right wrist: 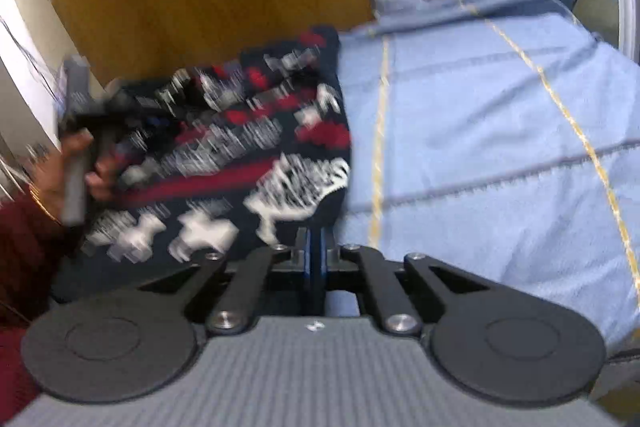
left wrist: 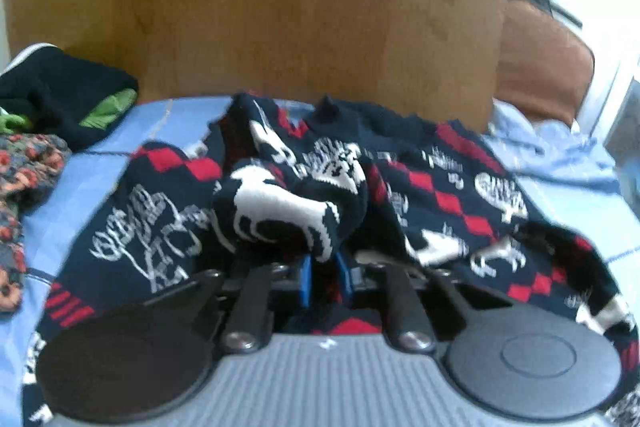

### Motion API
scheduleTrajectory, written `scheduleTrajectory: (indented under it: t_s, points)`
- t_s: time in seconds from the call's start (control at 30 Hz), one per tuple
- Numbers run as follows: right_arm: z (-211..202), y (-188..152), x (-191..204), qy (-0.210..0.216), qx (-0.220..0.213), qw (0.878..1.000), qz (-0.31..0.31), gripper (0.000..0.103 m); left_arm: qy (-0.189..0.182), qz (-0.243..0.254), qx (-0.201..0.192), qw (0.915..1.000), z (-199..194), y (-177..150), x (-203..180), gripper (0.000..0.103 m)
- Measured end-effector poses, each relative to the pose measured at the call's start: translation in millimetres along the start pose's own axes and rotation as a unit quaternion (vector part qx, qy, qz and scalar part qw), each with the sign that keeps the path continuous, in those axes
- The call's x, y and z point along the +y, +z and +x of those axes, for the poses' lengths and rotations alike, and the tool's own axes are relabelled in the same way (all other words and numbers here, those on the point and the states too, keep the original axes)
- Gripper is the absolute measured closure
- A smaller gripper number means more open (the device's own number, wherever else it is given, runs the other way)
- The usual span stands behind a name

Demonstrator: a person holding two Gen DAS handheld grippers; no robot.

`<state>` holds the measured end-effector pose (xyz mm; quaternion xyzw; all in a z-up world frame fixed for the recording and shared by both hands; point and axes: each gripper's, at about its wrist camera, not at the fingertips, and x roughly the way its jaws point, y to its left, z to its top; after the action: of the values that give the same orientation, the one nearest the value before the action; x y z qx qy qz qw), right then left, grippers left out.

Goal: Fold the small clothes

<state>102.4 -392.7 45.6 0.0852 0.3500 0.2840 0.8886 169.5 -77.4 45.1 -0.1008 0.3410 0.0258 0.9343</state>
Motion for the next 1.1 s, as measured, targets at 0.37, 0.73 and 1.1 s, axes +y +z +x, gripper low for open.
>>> scheduleTrajectory:
  t_s: [0.37, 0.73, 1.1]
  points:
    - [64, 17, 52, 0.135, 0.146, 0.979, -0.035, 0.093, 0.003, -0.052, -0.026, 0.9983, -19, 14, 40, 0.083]
    - [72, 86, 25, 0.107, 0.046, 0.993, -0.031, 0.074, 0.004, -0.078, -0.059, 0.9952, -37, 14, 52, 0.085]
    - [145, 121, 101, 0.121, 0.052, 0.974, -0.185, 0.059, 0.038, -0.113, -0.170, 0.9782, -96, 22, 82, 0.062]
